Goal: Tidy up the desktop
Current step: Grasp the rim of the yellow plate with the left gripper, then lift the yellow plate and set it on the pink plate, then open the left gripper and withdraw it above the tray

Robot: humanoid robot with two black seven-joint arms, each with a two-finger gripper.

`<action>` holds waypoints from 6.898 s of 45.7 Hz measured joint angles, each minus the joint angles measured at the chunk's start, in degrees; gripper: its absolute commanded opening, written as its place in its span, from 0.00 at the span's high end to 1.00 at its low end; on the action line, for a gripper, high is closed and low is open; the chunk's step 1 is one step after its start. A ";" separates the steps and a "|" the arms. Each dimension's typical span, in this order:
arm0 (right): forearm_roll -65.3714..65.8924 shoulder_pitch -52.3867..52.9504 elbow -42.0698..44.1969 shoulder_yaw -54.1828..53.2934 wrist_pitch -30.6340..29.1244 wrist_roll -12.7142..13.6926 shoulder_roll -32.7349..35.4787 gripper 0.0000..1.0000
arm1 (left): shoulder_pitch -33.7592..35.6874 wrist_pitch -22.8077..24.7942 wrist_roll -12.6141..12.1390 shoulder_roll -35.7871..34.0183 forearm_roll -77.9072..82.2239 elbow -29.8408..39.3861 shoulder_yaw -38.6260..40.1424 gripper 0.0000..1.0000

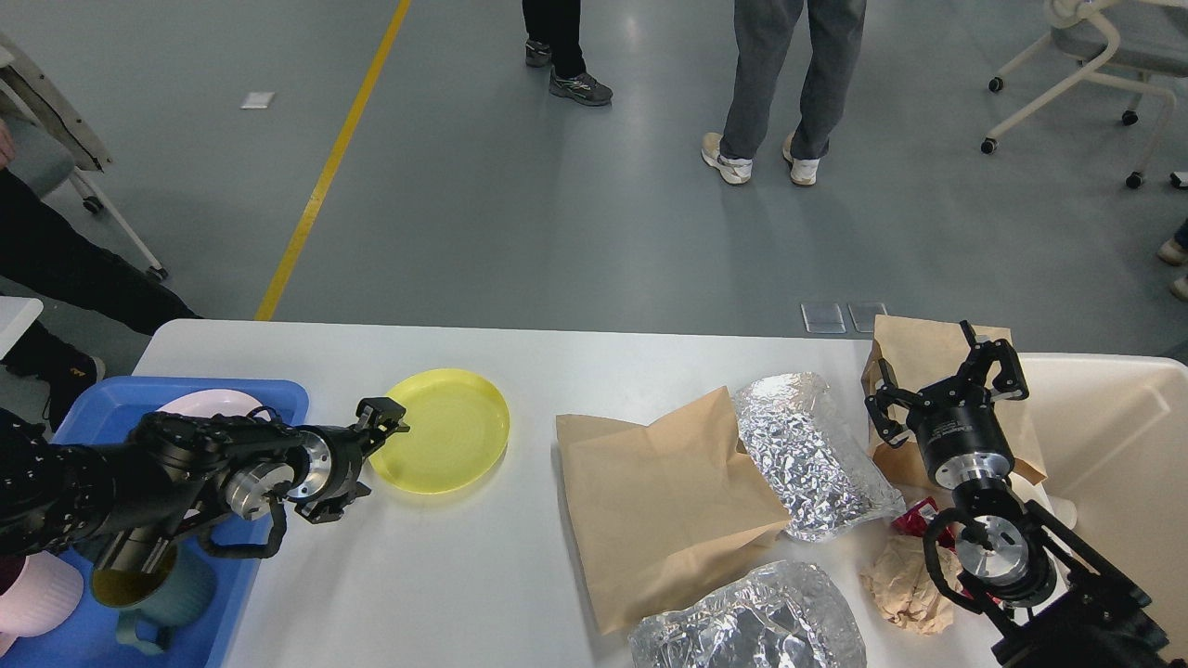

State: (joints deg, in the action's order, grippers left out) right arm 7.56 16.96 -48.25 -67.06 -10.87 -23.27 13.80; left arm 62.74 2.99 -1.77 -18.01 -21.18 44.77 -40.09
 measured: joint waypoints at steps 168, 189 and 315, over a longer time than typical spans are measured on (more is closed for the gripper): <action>0.00 0.00 0.00 0.00 -0.01 -0.02 0.01 0.00 | 26.87 28.36 -2.06 -28.78 -8.53 9.58 -30.45 1.00; 0.00 0.00 0.01 0.00 0.03 0.02 0.01 0.00 | 0.77 27.40 -3.75 -24.17 -5.19 -10.29 -11.98 0.99; 0.00 -0.03 0.00 0.00 -0.01 0.00 0.00 0.00 | -50.47 13.23 17.87 -1.45 26.84 21.92 112.33 0.04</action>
State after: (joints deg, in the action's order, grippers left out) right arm 7.56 16.93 -48.26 -67.06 -10.88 -23.27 13.80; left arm 12.28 16.23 16.10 -19.47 5.66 66.68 72.24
